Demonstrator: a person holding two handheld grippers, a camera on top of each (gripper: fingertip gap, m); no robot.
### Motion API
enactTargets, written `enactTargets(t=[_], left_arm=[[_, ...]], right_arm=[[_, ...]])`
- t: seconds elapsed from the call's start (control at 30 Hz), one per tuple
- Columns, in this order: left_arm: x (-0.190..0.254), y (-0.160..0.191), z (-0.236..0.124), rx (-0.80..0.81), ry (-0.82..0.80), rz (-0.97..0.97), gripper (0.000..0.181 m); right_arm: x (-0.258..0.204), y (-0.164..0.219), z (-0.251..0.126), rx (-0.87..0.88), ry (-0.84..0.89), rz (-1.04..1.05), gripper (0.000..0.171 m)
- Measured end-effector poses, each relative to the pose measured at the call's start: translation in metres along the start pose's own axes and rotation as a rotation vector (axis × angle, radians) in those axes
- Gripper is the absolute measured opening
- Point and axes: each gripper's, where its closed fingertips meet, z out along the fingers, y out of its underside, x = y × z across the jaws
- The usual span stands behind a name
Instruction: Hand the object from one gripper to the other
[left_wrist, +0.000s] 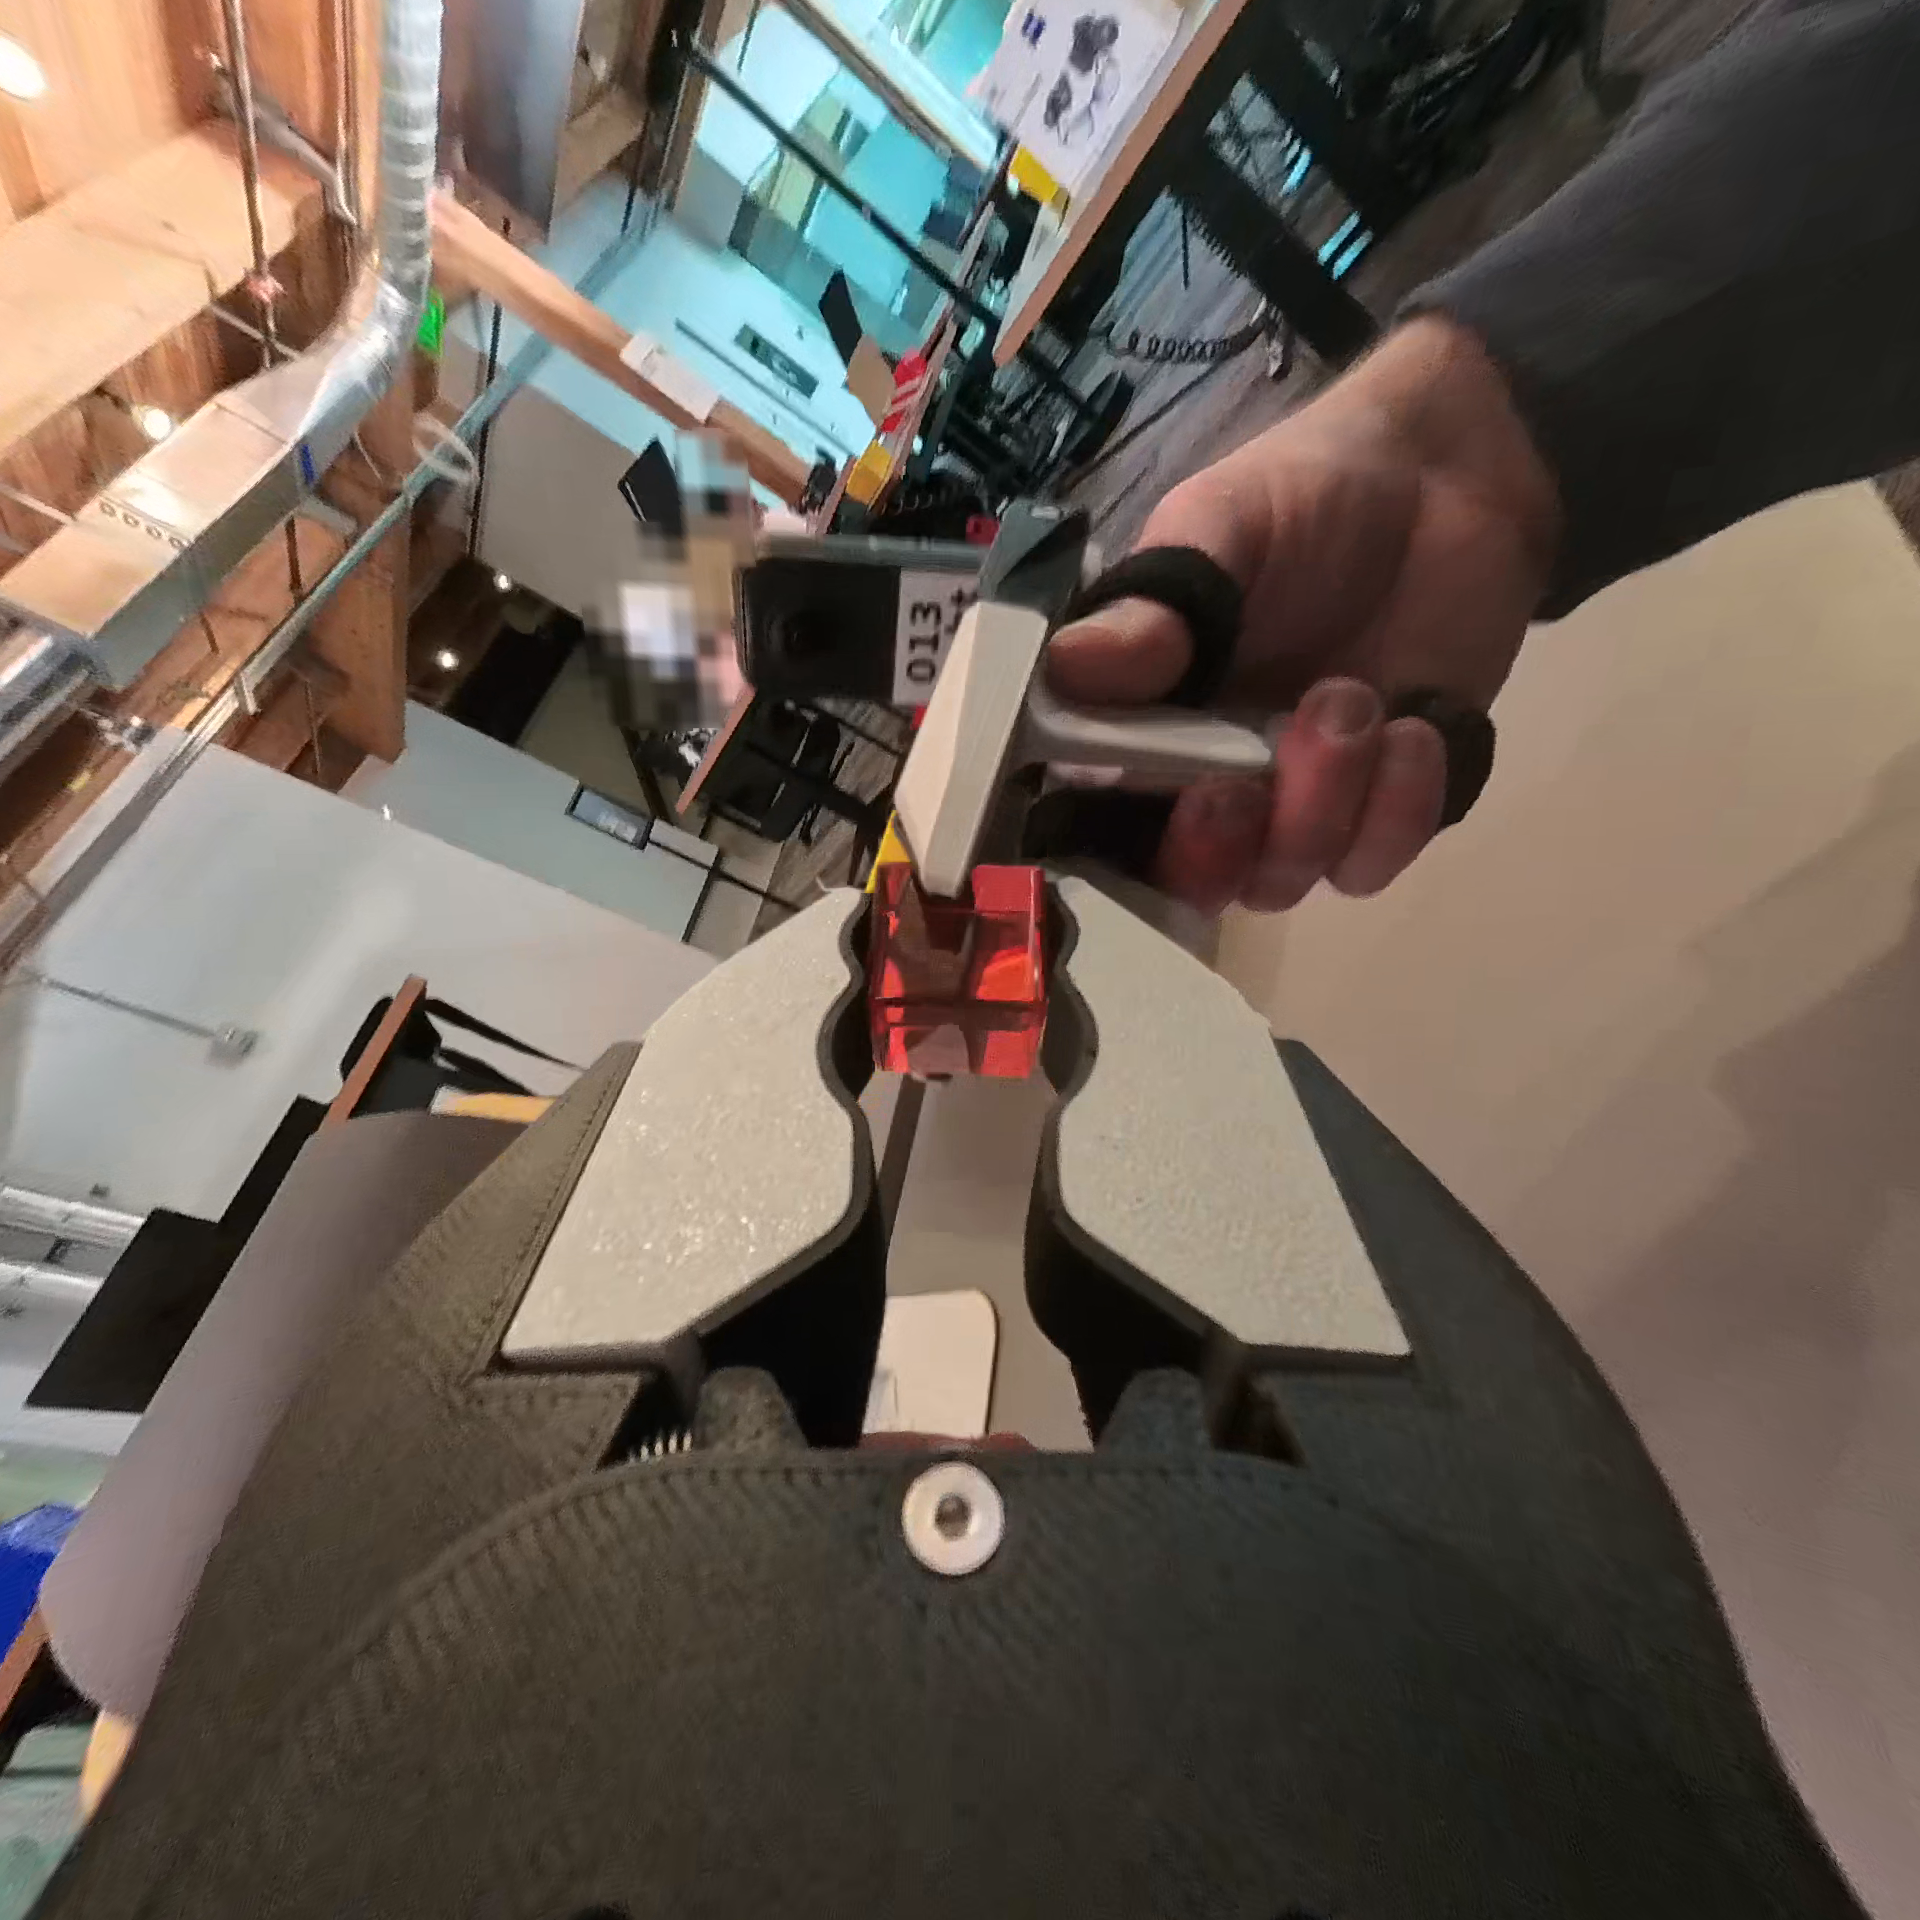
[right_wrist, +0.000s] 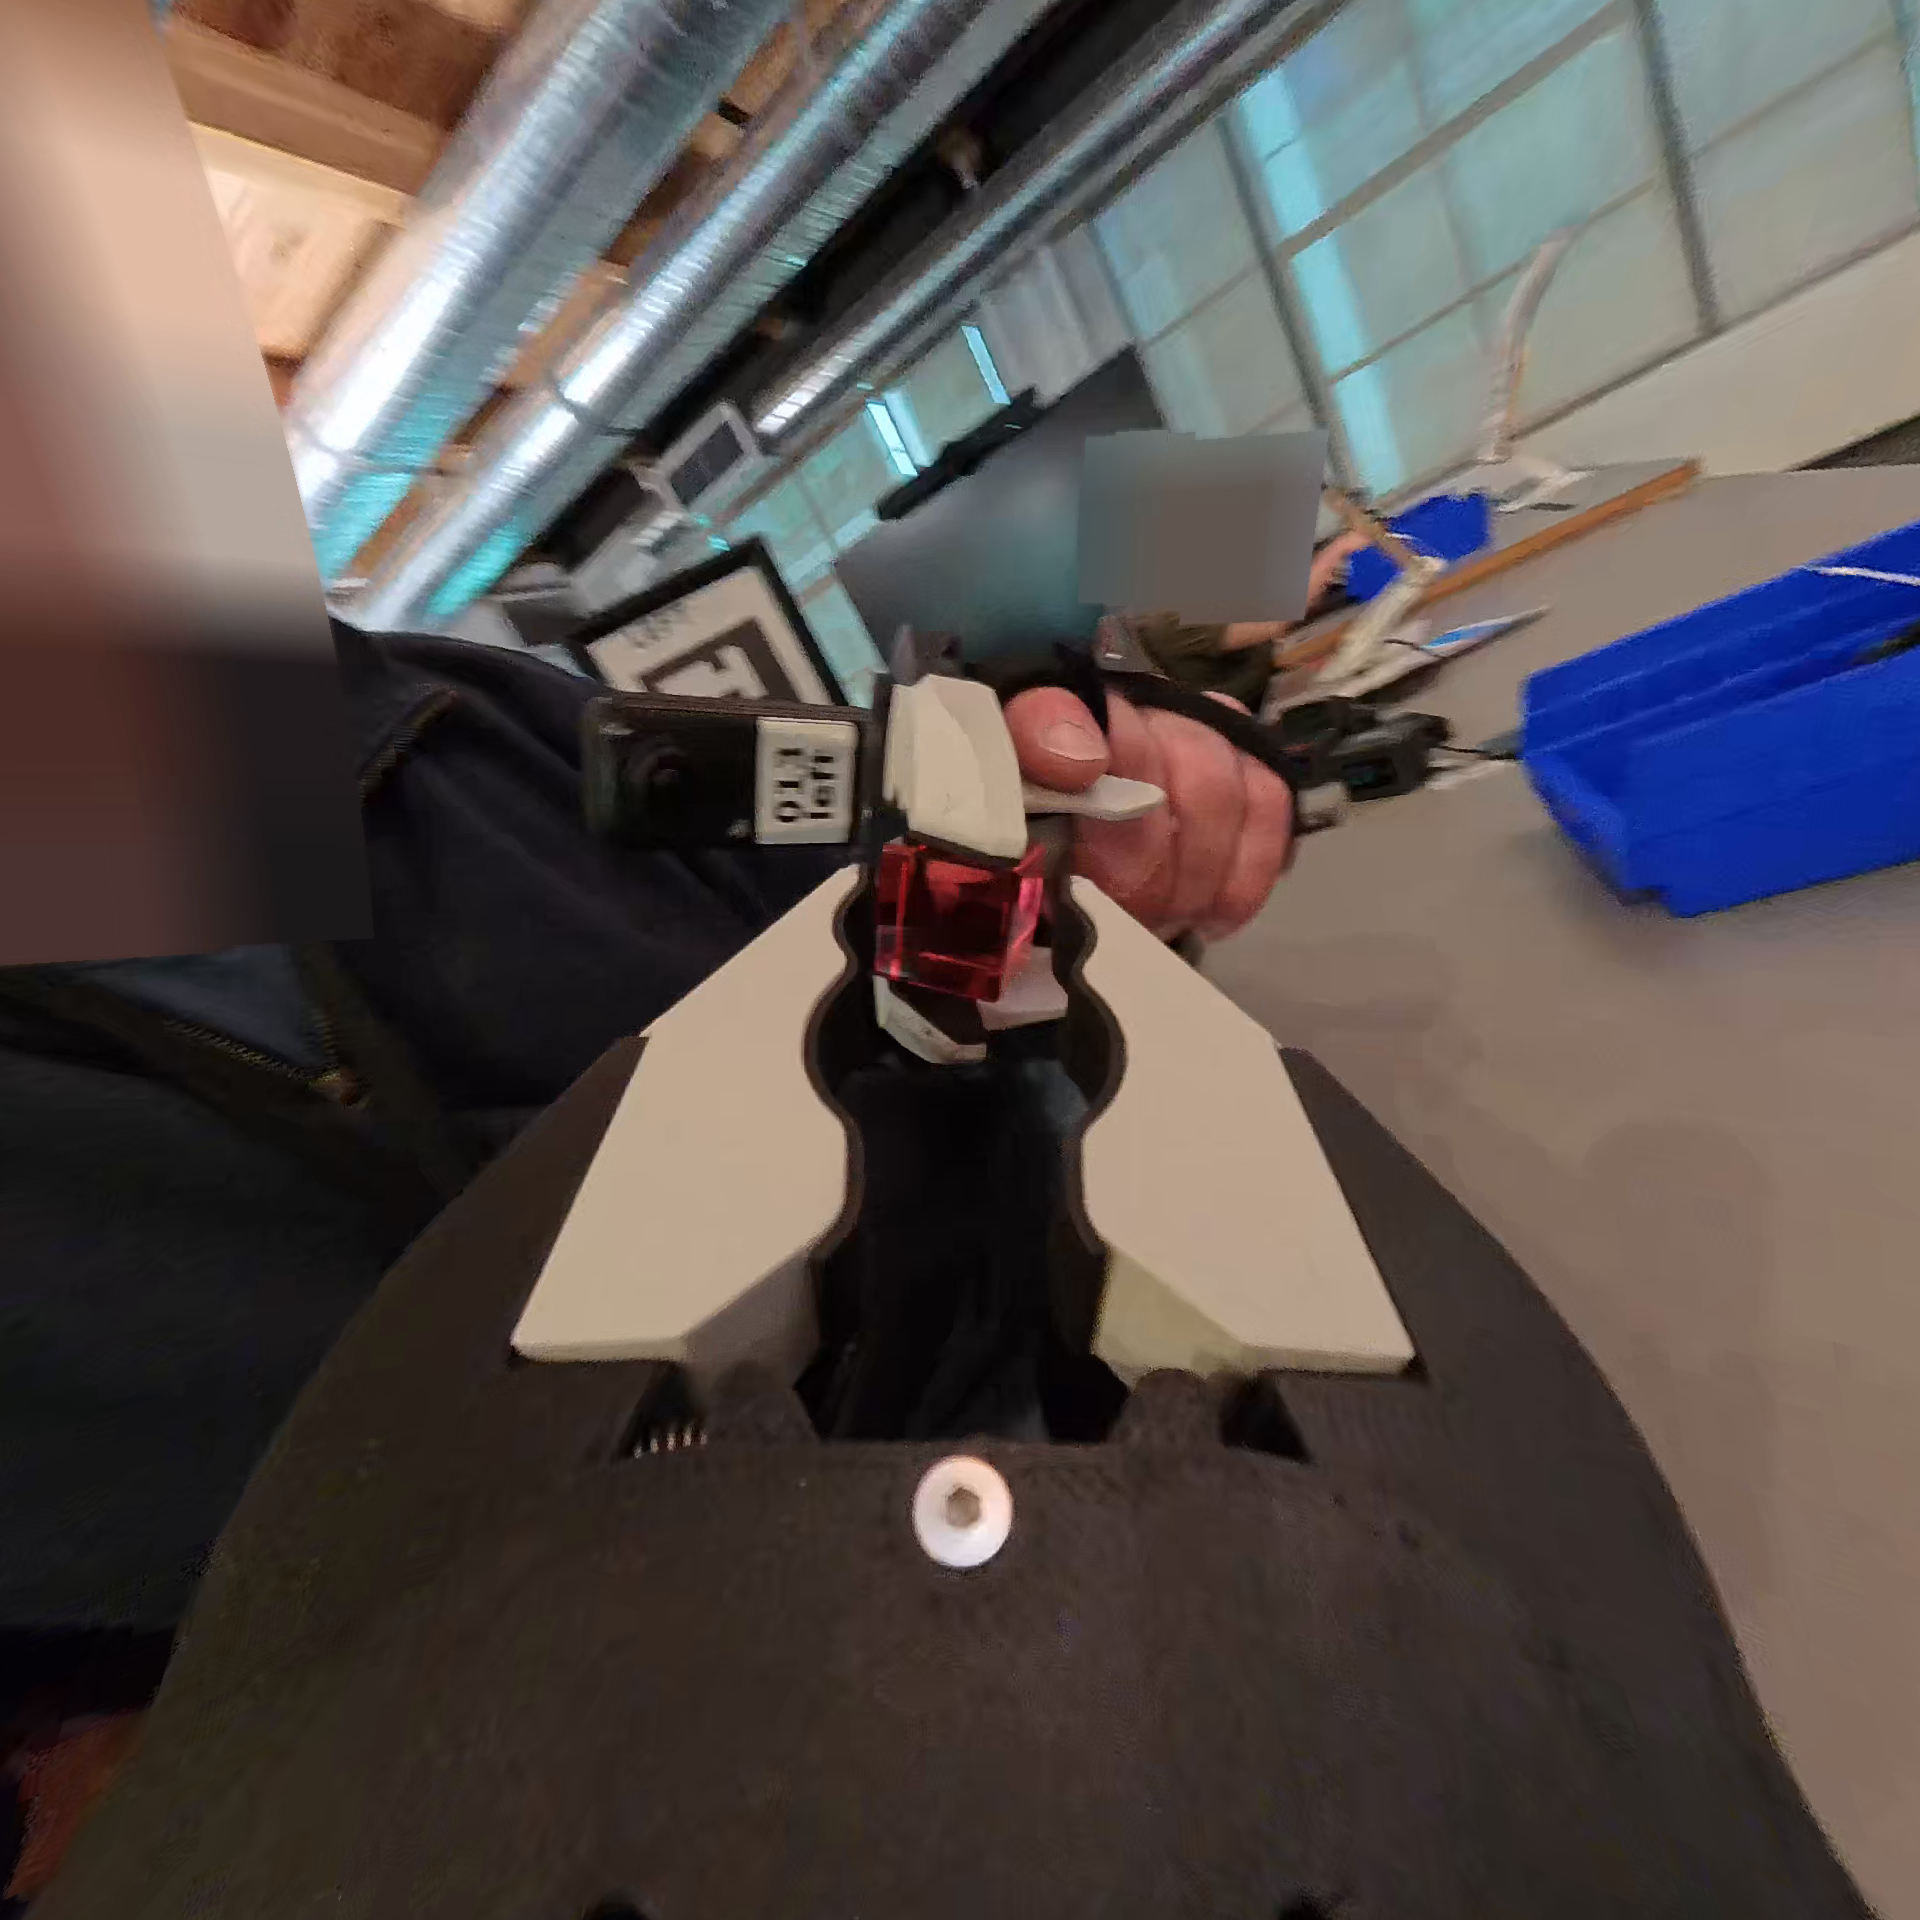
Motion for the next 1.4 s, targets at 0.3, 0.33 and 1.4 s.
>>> enactTargets(t=[0.3,0.33,1.4], left_arm=[[-0.011,0.034,0.011,-0.263,-0.08,0.148,0.028],[-0.011,0.035,0.012,-0.283,-0.093,0.164,0.028],[0.024,-0.015,0.005,0.042,0.052,0.158,0.029]], right_arm=[[0.039,0.0,-0.014,-0.103,0.592,-0.152,0.046],[0.042,0.001,-0.015,-0.108,0.633,-0.152,0.048],[-0.031,0.026,-0.002,-0.127,-0.246,0.058,0.034]])
